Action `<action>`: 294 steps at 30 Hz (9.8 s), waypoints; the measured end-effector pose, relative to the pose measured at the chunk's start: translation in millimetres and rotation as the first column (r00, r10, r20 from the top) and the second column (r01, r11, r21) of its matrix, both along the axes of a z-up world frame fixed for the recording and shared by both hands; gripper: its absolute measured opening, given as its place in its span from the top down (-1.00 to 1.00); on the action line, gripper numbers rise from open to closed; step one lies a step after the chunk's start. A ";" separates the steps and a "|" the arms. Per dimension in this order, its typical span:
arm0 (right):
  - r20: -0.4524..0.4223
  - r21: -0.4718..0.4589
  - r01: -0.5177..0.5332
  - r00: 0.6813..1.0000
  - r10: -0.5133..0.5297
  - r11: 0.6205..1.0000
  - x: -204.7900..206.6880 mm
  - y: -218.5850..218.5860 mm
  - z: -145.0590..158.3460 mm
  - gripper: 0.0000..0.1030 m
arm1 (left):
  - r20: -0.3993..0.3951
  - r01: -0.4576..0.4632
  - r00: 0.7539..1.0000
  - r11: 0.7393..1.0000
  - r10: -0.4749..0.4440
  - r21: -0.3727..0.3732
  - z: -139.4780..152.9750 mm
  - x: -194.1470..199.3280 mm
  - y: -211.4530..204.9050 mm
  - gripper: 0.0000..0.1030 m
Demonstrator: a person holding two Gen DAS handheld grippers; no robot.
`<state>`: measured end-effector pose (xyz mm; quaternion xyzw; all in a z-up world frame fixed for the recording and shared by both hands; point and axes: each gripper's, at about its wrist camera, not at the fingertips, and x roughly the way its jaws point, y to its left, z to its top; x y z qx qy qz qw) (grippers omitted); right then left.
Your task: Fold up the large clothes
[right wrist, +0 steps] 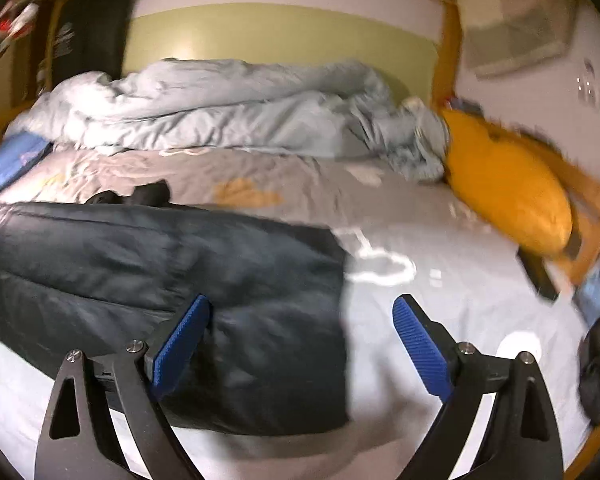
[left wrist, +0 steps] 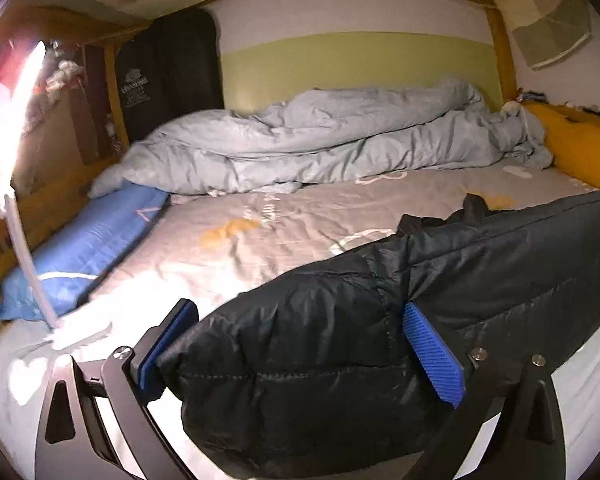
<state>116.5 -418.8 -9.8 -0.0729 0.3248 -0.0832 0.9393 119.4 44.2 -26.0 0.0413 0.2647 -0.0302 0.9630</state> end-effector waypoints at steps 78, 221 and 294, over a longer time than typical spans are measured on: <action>0.128 0.251 -0.279 0.959 0.255 0.927 51.0 79.8 60.6 0.12 | -0.068 0.296 0.939 0.893 -0.337 -0.340 35.5 50.6 -104.1 0.34; 0.050 0.434 -0.449 0.877 0.477 0.781 37.2 233.5 -30.2 0.12 | -0.215 0.177 0.940 0.917 -0.265 -0.356 -44.4 74.2 -30.5 0.52; -0.086 0.549 -0.223 0.944 0.320 0.806 84.7 102.8 -59.8 -0.14 | -0.066 0.099 0.987 0.876 -0.147 -0.472 12.4 73.2 -21.3 -0.98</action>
